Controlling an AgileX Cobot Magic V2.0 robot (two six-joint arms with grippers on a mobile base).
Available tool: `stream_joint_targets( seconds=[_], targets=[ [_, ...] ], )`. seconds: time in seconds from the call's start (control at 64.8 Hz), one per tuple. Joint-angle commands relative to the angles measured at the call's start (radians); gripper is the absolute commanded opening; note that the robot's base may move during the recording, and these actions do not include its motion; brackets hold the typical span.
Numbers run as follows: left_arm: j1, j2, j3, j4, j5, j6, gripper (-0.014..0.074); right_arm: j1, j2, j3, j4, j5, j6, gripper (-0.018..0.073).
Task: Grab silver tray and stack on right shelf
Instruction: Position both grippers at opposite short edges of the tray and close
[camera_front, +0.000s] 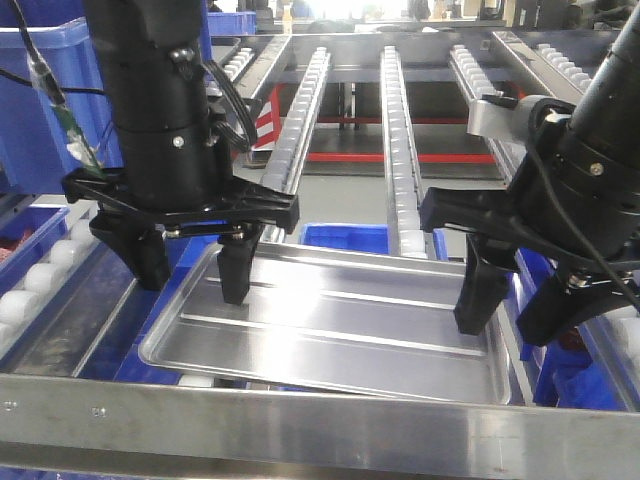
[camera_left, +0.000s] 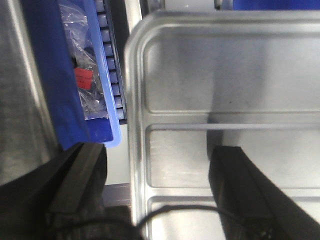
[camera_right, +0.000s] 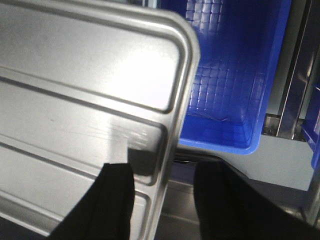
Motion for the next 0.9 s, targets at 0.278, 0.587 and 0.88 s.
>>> stream_joint_targets(
  seconds=[0.278,0.587,0.88],
  targets=[
    [0.008,-0.016,-0.031,-0.003,-0.027,-0.012,0.0349,-0.003,-0.034,-0.028,0.01,-0.054,-0.001,0.0406],
    [0.008,-0.016,-0.031,-0.003,-0.033,-0.012,0.0349,-0.003,0.0,-0.028,0.01,-0.051,-0.001,0.034],
    [0.008,-0.016,-0.031,-0.003,-0.028,-0.012,0.0349,-0.003,0.016,-0.028,0.01,-0.047,-0.001,0.034]
  ],
)
